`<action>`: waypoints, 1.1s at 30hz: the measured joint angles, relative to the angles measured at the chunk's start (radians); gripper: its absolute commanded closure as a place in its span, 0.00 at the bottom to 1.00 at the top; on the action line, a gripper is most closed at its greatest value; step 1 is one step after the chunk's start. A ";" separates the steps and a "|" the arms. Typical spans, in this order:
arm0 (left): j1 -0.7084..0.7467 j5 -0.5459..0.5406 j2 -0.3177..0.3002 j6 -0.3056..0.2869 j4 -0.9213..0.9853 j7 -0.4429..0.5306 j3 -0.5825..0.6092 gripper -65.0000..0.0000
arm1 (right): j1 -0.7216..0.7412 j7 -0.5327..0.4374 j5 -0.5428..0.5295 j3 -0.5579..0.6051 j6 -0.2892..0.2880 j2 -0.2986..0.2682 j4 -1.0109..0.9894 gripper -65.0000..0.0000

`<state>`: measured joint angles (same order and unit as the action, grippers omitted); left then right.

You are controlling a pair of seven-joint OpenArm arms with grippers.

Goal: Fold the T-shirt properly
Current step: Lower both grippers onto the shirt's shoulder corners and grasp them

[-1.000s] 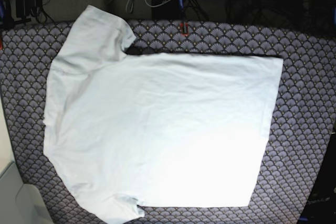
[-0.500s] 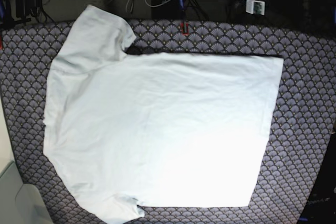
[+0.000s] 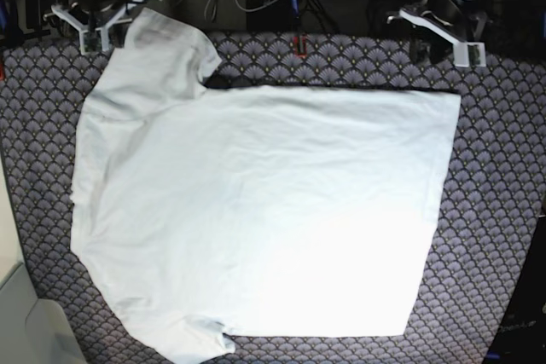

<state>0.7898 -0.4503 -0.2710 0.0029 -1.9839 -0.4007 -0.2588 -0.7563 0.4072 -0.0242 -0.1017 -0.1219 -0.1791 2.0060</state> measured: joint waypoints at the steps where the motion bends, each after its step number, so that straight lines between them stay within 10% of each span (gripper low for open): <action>1: -0.001 0.000 -0.003 0.005 0.002 -0.008 -0.004 0.47 | 0.024 0.008 -0.026 -0.011 -0.051 0.003 -0.002 0.59; 14: -0.040 -0.004 0.002 0.001 0.001 -0.007 -0.008 0.41 | 0.319 0.450 -0.333 -0.400 -0.423 0.047 -0.050 0.53; 33: -0.070 -0.003 0.003 0.001 -0.001 -0.007 -0.168 0.41 | 0.320 0.472 -0.415 -0.441 -0.524 0.089 -0.259 0.53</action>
<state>0.7200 -0.4538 -0.2684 0.0036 -1.9850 -0.4080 -0.4271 -0.4358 0.8795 -0.4389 -0.5423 -0.6456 -0.0906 1.7470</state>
